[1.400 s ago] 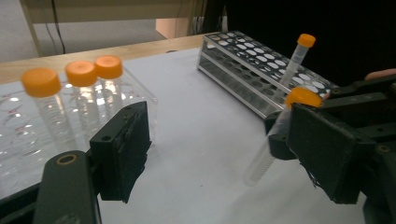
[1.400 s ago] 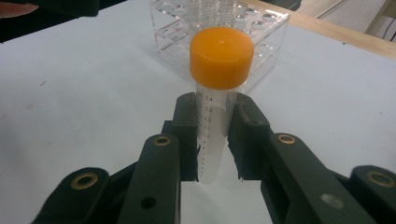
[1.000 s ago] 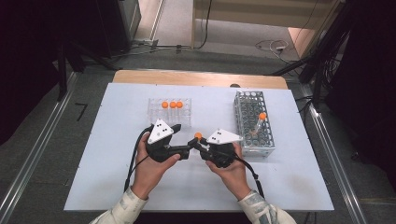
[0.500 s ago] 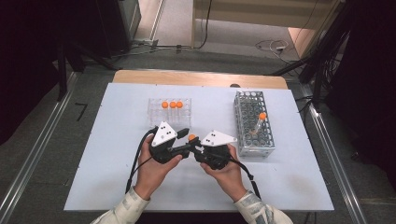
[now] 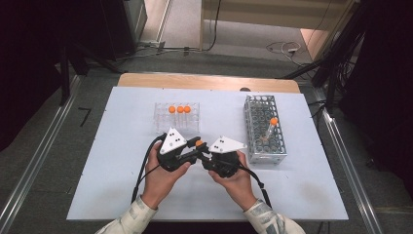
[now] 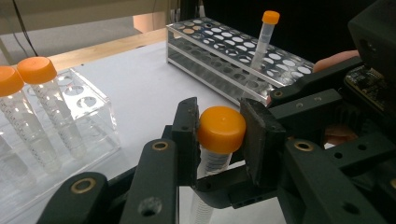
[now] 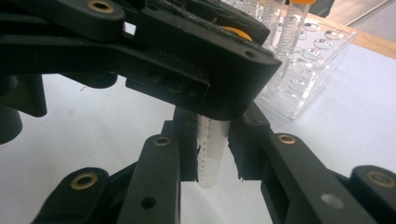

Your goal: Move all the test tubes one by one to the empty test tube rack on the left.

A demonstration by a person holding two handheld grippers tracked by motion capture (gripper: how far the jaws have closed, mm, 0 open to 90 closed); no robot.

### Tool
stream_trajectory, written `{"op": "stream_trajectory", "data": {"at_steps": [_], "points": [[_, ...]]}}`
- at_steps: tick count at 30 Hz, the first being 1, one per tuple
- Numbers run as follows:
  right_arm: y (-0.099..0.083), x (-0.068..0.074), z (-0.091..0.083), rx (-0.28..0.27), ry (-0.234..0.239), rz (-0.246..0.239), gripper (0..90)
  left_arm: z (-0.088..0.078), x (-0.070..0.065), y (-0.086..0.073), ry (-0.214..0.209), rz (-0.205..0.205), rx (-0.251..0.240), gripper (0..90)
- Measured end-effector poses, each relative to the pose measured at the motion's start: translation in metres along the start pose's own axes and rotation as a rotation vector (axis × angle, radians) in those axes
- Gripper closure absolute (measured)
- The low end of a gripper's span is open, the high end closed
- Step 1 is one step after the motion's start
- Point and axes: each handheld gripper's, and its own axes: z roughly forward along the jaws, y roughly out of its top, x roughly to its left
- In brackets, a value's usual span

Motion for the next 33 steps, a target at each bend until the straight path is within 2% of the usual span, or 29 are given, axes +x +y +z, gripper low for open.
{"op": "stream_trajectory", "data": {"at_steps": [4,6,8,11,13,17,23,29,33], "points": [[0.000,0.000,0.000,0.000,0.000,0.003,71.2,0.000,0.000,0.000,-0.003,-0.004,0.002,69.8],[0.000,0.000,0.000,-0.001,-0.002,0.002,67.2,0.000,0.001,0.000,-0.004,0.001,0.006,69.9],[0.000,0.000,0.000,0.001,0.008,0.009,57.5,0.000,0.001,0.000,-0.003,-0.002,0.005,70.0],[0.000,-0.002,-0.001,0.004,0.029,0.031,36.5,-0.001,0.005,0.001,0.004,-0.015,0.000,70.0],[0.001,-0.004,-0.004,0.002,0.036,0.040,30.0,-0.003,0.009,0.003,0.013,-0.019,-0.003,70.1],[0.000,-0.007,-0.014,-0.021,0.032,0.063,26.9,-0.008,0.022,0.008,0.039,-0.049,-0.021,70.1],[-0.002,-0.015,-0.030,-0.037,0.018,0.067,26.9,-0.018,0.043,0.017,0.086,-0.082,-0.043,70.1],[-0.007,-0.023,-0.040,-0.032,-0.005,0.084,27.1,-0.025,0.059,0.029,0.133,-0.091,-0.047,70.1],[-0.010,-0.029,-0.045,-0.034,-0.018,0.092,27.1,-0.026,0.066,0.035,0.151,-0.094,-0.050,70.1]]}}
